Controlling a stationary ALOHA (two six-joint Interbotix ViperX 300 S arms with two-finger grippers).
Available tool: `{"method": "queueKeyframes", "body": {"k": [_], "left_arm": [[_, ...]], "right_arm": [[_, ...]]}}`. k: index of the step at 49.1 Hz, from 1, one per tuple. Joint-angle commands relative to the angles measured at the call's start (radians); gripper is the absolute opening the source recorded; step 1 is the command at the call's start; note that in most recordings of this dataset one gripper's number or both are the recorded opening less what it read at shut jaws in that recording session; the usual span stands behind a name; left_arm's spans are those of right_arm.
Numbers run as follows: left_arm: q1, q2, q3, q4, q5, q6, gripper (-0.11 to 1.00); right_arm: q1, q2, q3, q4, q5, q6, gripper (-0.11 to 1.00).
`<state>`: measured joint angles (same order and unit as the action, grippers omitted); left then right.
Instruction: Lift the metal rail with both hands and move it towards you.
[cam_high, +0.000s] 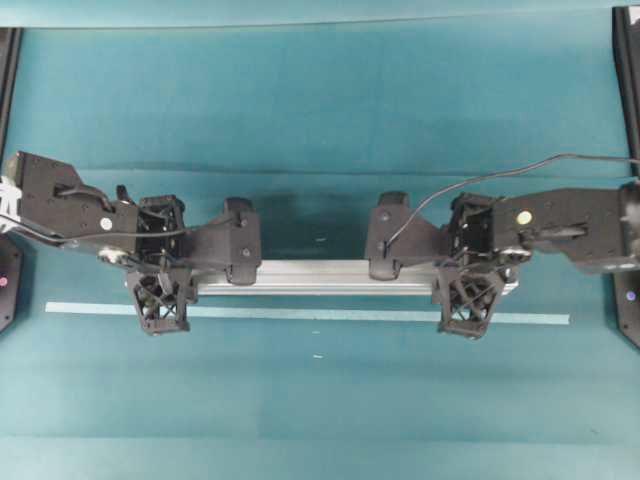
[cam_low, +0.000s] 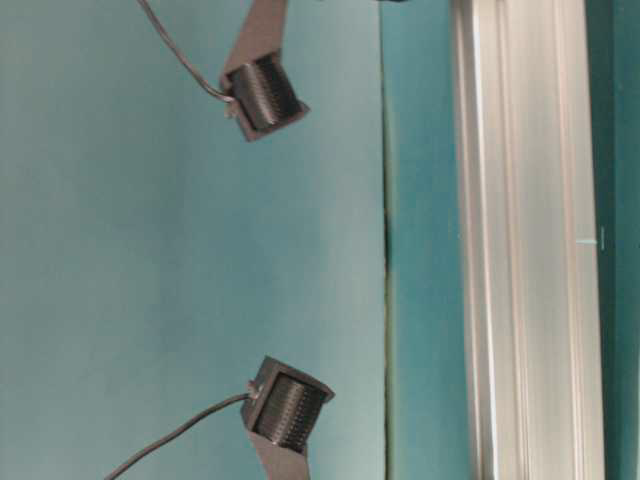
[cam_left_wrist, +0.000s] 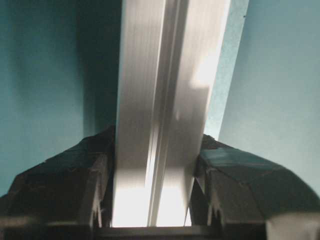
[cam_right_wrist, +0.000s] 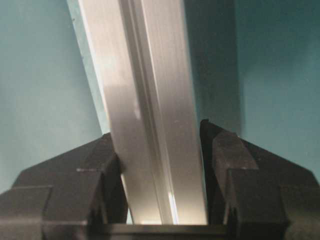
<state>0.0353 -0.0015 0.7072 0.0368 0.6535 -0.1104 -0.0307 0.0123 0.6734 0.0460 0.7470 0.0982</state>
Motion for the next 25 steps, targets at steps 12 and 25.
{"method": "queueKeyframes", "body": {"k": [12, 25], "left_arm": [[0.014, -0.006, -0.015, -0.005, -0.032, -0.060, 0.32], [-0.009, -0.006, -0.021, -0.006, -0.031, -0.060, 0.32]], "right_arm": [[0.029, 0.015, -0.014, 0.020, -0.046, 0.031, 0.43], [0.040, 0.020, -0.020, 0.034, -0.048, 0.035, 0.43]]}}
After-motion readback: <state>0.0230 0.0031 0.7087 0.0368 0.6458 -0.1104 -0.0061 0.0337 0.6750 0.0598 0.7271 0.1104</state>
